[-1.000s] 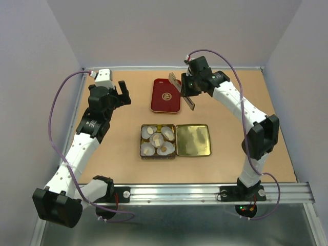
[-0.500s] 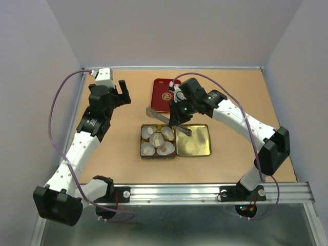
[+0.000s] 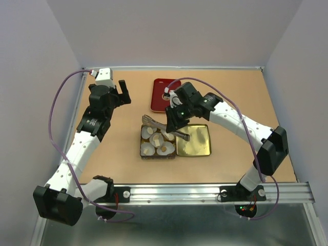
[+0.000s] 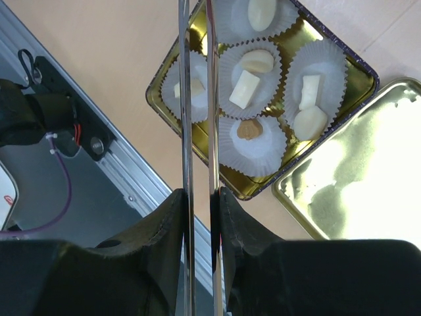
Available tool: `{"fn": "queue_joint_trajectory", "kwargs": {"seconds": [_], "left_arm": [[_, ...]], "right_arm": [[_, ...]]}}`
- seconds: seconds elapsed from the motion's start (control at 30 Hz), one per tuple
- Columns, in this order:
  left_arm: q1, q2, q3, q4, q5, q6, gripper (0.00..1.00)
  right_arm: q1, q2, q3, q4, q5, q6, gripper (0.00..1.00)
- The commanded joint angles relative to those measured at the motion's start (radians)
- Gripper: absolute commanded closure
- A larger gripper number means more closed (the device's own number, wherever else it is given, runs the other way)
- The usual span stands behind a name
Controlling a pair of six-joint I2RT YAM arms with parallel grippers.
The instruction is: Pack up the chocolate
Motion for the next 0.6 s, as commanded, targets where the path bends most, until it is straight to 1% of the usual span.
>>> {"fn": "queue_joint_trajectory", "kwargs": {"seconds": [0.0,0.27,0.57], "left_arm": [[-0.008,-0.004,0.05,0.012,-0.012,0.013,0.01],[-0.008,-0.001,0.052,0.01,-0.009,0.013,0.01],[-0.008,-0.001,0.055,0.009,-0.007,0.013,0.01]], "right_arm": [[0.021,0.0,-0.017,-0.025,-0.011,-0.008,0.75],[0.033,0.006,-0.025,-0.055,-0.017,-0.02,0.74],[0.033,0.035,-0.007,-0.059,0.003,-0.032,0.62]]}}
